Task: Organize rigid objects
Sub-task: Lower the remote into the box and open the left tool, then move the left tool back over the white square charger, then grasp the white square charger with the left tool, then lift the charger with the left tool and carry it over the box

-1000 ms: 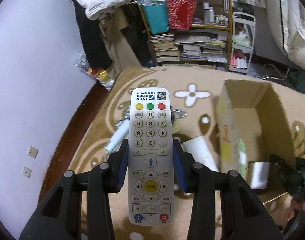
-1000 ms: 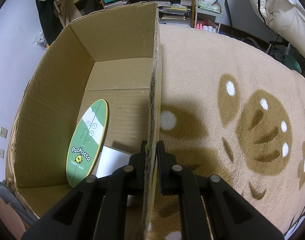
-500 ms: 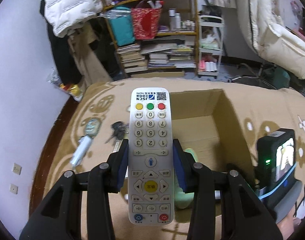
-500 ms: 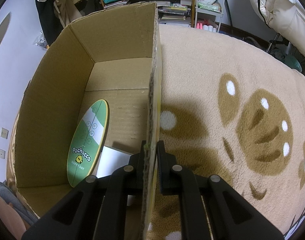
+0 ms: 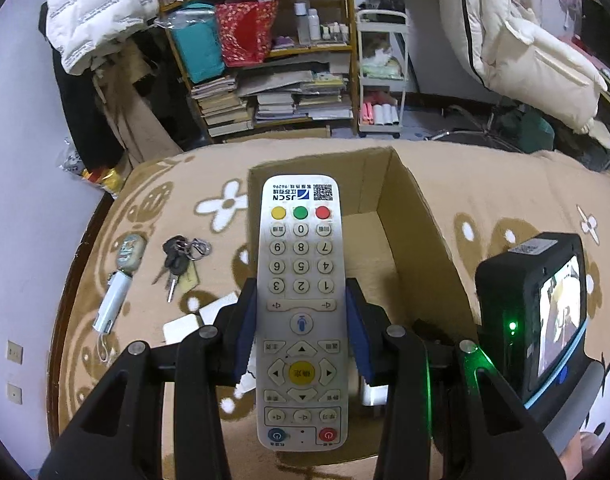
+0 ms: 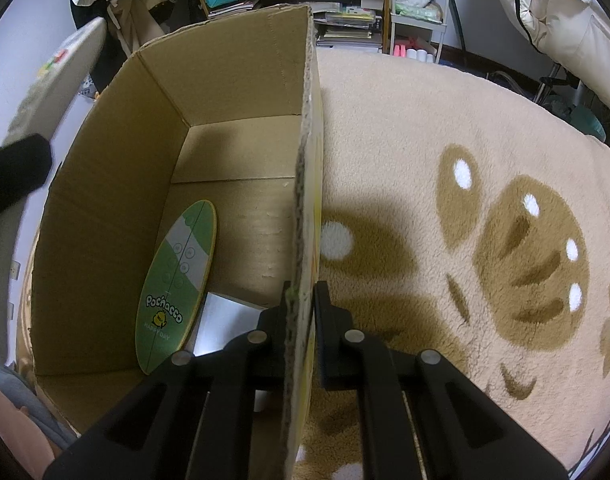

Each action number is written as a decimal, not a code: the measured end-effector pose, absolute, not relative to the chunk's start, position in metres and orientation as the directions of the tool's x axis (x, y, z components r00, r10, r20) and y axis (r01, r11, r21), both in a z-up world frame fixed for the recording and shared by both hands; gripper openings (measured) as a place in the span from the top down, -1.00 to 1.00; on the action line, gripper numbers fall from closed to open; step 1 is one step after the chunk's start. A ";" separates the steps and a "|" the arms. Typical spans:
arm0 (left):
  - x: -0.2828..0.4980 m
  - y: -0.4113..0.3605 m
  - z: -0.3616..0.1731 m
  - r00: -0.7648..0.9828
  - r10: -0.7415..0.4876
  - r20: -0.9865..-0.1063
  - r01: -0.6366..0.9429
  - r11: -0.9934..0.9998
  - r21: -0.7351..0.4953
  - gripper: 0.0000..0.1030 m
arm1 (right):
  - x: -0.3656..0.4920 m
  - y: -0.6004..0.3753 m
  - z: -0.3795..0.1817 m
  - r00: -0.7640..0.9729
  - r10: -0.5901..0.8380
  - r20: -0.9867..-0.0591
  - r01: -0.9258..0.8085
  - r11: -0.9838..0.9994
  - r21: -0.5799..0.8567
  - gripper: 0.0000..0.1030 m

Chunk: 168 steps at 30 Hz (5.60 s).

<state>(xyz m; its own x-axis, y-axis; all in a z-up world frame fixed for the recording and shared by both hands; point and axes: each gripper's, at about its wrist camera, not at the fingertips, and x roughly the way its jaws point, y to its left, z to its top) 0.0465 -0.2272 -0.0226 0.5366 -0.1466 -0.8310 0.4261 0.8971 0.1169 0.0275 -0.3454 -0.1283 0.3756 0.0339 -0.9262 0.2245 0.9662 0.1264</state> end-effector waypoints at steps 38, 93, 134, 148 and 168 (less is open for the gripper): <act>0.055 -0.176 0.009 0.603 -0.147 -0.784 0.423 0.892 0.158 -0.96 | 0.026 -0.348 -0.128 0.377 0.047 -0.925 0.213 0.967 0.136 0.79; 0.132 -0.071 -0.139 0.384 -0.073 -0.921 0.180 0.984 -0.003 -0.95 | 0.026 -0.350 -0.130 0.374 0.046 -0.926 0.215 0.967 0.135 0.79; 0.135 -0.070 -0.164 0.392 -0.013 -0.920 0.165 0.985 0.057 -0.49 | 0.025 -0.350 -0.130 0.374 0.045 -0.926 0.214 0.968 0.133 0.79; 0.127 -0.075 -0.156 0.383 0.004 -0.924 0.178 0.981 0.078 -0.27 | 0.025 -0.349 -0.130 0.374 0.045 -0.926 0.215 0.967 0.134 0.79; 0.121 -0.064 -0.134 0.462 0.096 -0.882 0.097 0.983 0.158 -0.27 | 0.026 -0.349 -0.130 0.374 0.045 -0.926 0.215 0.968 0.133 0.79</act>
<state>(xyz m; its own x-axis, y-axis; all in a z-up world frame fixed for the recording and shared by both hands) 0.1206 -0.0645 -0.1341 0.4618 0.0965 -0.8817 0.0970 0.9826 0.1583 0.0255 -0.3494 -0.1305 0.3741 0.0445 -0.9263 0.2147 0.9675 0.1332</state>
